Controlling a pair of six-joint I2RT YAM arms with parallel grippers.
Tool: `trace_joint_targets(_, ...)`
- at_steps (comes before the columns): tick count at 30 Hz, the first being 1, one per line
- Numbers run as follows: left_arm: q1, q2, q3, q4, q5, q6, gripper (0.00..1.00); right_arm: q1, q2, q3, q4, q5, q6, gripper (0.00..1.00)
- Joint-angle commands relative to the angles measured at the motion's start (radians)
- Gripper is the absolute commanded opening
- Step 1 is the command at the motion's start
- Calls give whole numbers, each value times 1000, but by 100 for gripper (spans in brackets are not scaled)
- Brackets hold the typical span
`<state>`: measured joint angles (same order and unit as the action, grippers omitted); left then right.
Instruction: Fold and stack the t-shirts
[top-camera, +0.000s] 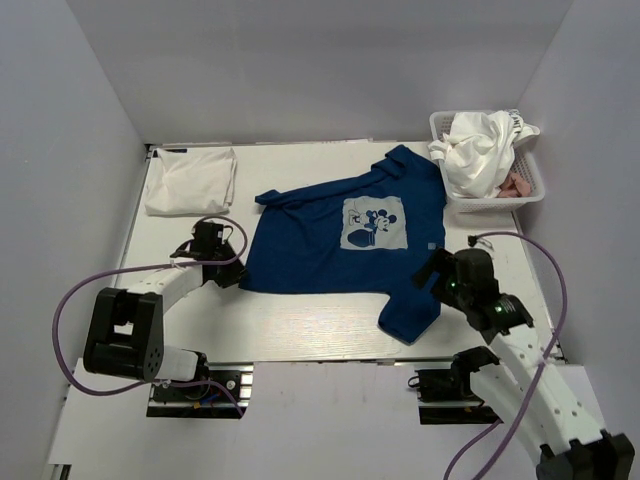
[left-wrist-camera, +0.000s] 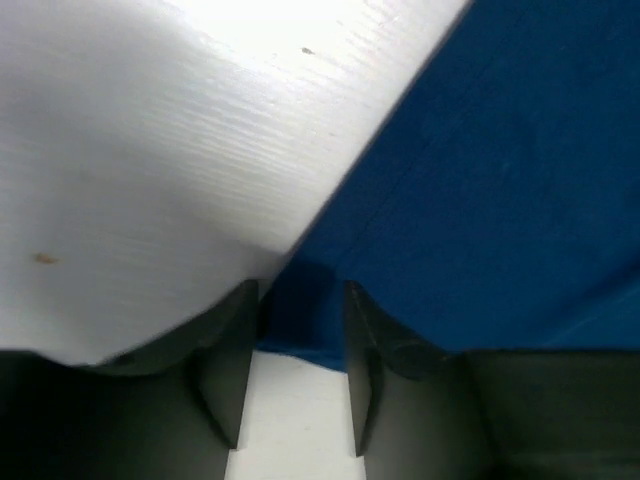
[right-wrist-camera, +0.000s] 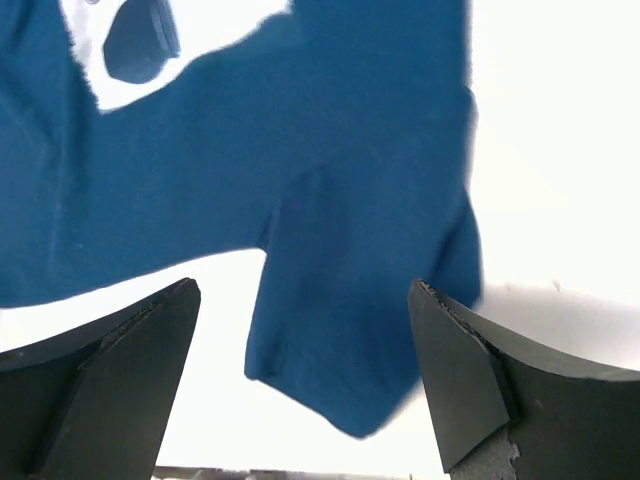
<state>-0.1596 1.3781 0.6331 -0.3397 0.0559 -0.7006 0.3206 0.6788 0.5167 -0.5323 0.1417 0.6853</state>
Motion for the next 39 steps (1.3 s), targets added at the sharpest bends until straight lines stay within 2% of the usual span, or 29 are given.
trace_joint_targets(1,-3,24,-67,96,105,1,25,-3,-51,2,-207,71,106,90)
trace_joint_targets(2,-3,24,-79,108,114,1,8,-5,-50,2,-221,61,117,90)
trace_joint_targets(3,-3,33,-90,108,114,-10,0,-3,-45,-12,-231,50,126,90)
trace_joint_targets(6,-3,12,-104,122,124,-10,0,0,-19,-53,-227,-7,135,90)
trace_joint_targets(11,-3,-117,-95,122,101,-10,0,1,34,-116,-160,-85,143,90)
trace_joint_targets(13,-3,-184,-73,99,91,-1,0,0,48,-155,-107,-103,146,88)
trace_joint_targets(15,-3,-215,-52,79,79,10,0,0,83,-187,-59,-99,140,81)
trace_joint_targets(17,-3,-247,-41,65,79,10,0,0,125,-190,-3,-70,123,67)
trace_joint_targets(18,-3,-248,-41,65,79,10,0,0,136,-193,30,-57,117,47)
trace_joint_targets(20,-3,-269,-17,74,79,21,0,0,165,-176,95,-8,106,30)
trace_joint_targets(21,-3,-269,-7,83,88,21,0,0,182,-166,122,7,86,12)
trace_joint_targets(22,-3,-269,2,84,88,32,0,0,195,-153,136,7,83,0)
trace_joint_targets(28,-3,-338,135,73,61,32,0,0,125,100,35,87,-32,0)
trace_joint_targets(30,-3,-361,201,83,33,32,0,0,81,280,21,139,-46,0)
trace_joint_targets(31,-3,-370,232,84,24,32,0,0,53,314,32,145,-71,0)
trace_joint_targets(32,-3,-382,300,84,24,32,0,1,29,398,41,151,-76,0)
trace_joint_targets(34,-3,-383,379,74,-10,32,0,0,16,451,89,139,-111,0)
trace_joint_targets(35,-3,-395,455,74,-10,32,0,1,22,542,94,153,-121,0)
trace_joint_targets(38,-3,-416,608,51,-73,56,0,0,39,650,92,164,-193,0)
trace_joint_targets(39,-3,-416,641,36,-73,56,0,0,39,760,95,156,-207,0)
